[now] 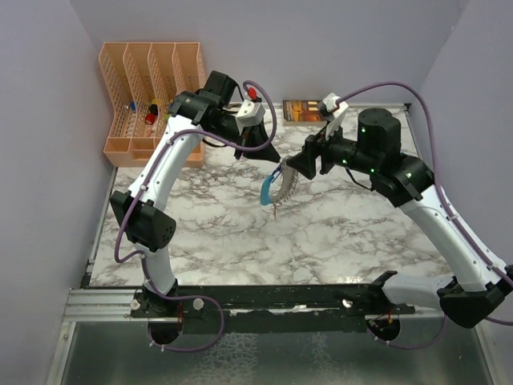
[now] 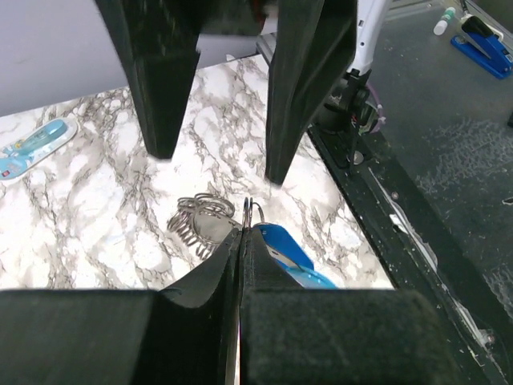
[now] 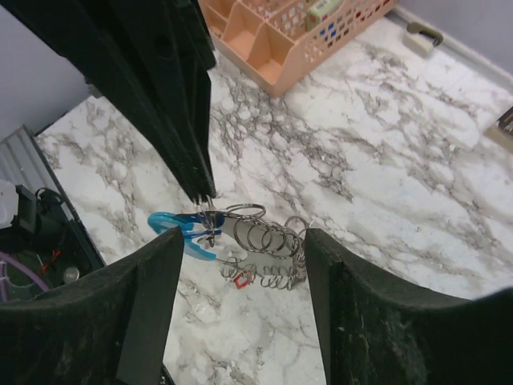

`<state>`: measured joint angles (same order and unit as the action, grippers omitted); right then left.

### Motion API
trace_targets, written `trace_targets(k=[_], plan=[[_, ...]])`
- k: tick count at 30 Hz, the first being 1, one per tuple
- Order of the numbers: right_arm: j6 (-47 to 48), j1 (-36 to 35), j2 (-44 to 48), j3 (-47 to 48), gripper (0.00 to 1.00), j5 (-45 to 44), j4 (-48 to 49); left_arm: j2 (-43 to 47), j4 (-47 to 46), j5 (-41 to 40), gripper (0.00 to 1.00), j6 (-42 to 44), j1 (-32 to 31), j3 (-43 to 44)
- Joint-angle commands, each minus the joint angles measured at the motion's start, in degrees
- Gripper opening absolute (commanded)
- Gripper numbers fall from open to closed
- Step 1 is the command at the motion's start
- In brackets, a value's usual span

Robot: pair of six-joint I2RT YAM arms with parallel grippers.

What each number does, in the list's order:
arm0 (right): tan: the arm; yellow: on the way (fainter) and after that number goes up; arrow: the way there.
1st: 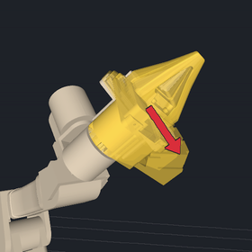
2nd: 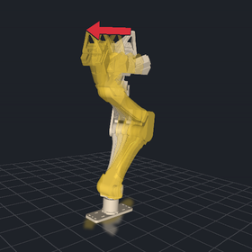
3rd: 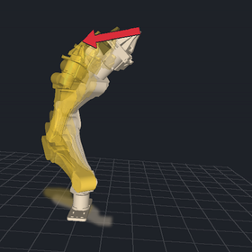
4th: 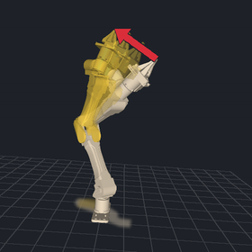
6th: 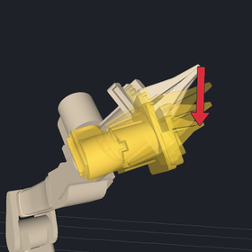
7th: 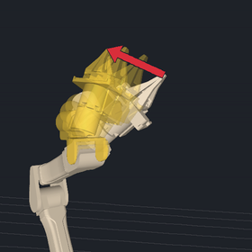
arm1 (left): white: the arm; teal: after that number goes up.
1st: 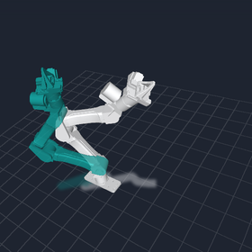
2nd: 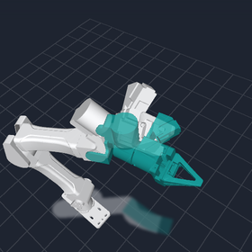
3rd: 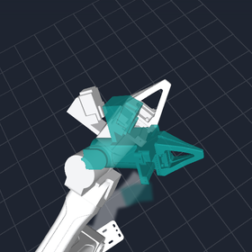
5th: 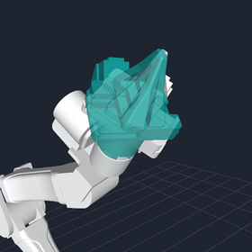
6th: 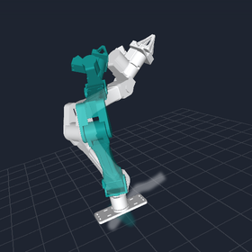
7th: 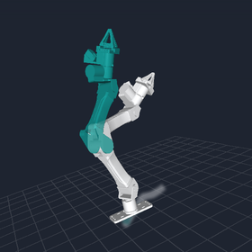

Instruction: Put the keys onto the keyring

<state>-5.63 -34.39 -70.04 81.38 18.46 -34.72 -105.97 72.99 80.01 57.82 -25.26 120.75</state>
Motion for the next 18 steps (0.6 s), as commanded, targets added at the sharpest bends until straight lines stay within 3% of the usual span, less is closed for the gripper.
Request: trace_targets(k=[1,11,18], plan=[[3.14,0.11,3.33,3.86,0.61,0.89,-2.12,0.50,0.11,3.85,0.00,0.91,-0.15,0.25],[3.53,0.12,1.22,1.37,0.43,8.77,0.59,0.32,-2.95,4.23,0.00,-2.03,-0.14,-1.13],[4.37,0.11,-0.97,2.02,0.32,8.78,2.00,0.46,-3.68,4.66,0.00,-2.92,-0.14,-1.74]])
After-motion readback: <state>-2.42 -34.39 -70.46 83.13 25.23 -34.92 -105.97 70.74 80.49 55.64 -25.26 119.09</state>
